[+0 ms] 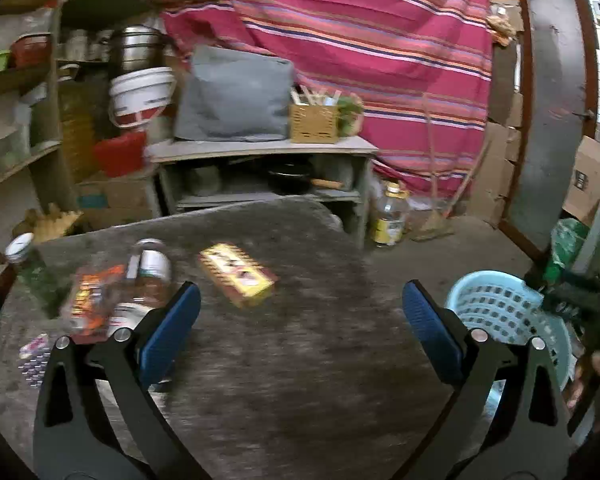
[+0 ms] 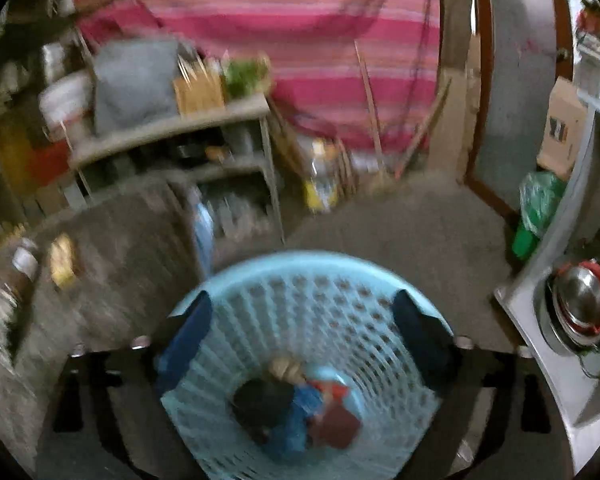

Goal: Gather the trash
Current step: 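Carry the cup and brown rag over the basket and open both tools, then move the left tool to the orange cartoon snack bag while the right tool moves to the white printed bag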

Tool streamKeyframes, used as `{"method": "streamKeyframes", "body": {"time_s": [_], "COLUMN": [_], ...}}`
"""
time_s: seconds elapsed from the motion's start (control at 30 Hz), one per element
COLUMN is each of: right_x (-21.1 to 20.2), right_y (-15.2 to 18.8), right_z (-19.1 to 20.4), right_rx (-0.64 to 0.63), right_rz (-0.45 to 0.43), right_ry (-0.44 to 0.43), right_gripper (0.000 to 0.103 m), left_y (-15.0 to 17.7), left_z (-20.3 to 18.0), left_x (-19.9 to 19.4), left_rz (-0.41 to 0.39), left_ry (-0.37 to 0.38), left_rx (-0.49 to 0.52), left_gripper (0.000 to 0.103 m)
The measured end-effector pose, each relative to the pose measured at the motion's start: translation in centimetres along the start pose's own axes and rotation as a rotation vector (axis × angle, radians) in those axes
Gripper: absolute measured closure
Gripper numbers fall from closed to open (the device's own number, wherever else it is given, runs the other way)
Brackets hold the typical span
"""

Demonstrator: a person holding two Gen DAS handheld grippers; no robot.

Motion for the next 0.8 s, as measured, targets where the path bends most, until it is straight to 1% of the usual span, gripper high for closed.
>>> {"method": "streamKeyframes", "body": {"time_s": [0.07, 0.17, 0.37, 0.57, 0.7, 0.8], "right_x": [-1.4, -2.3, -2.7, -2.6, -2.8, -2.7], "right_y": [-0.8, -1.2, -0.7, 0.2, 0.5, 0.7], "right_z": [2.1, 5.8, 14.0, 20.4, 23.6, 25.3], "right_rx": [0.002, -0.007, -0.109, -0.181, -0.229, -0.251], "right_rz": [-0.063, -0.107, -0.126, -0.109, -0.130, -0.135], "right_ry": [-0.043, -0.116, -0.180, -0.234, -0.260, -0.275], "right_gripper": [0.008, 0.008, 0.008, 0.008, 0.008, 0.008], "left_y": [0.1, 0.5, 1.0, 1.2, 1.7, 2.3], "left_z": [1.8, 4.7, 10.5, 15.2, 18.1, 20.1], "left_x": [-0.9, -2.1, -3.1, -3.2, -3.0, -2.7], "left_rz": [-0.007, -0.021, -0.028, -0.032, -0.026, -0.009], "left_ry": [-0.020, -0.058, -0.139, -0.205, -0.241, -0.256], "left_rx": [-0.009, -0.021, -0.038, -0.044, -0.051, -0.074], "left_gripper": [0.005, 0.005, 0.005, 0.005, 0.005, 0.005]}}
Point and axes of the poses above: each gripper's, at about its wrist camera, not at the fingertips, and x roughly the way its jaws point, z to its left, y to its underside, the point moved 6 cm from there along x, roughly the way its jaws point, and after that the axes turned 1 degree about -z, right-handed, at the moved point
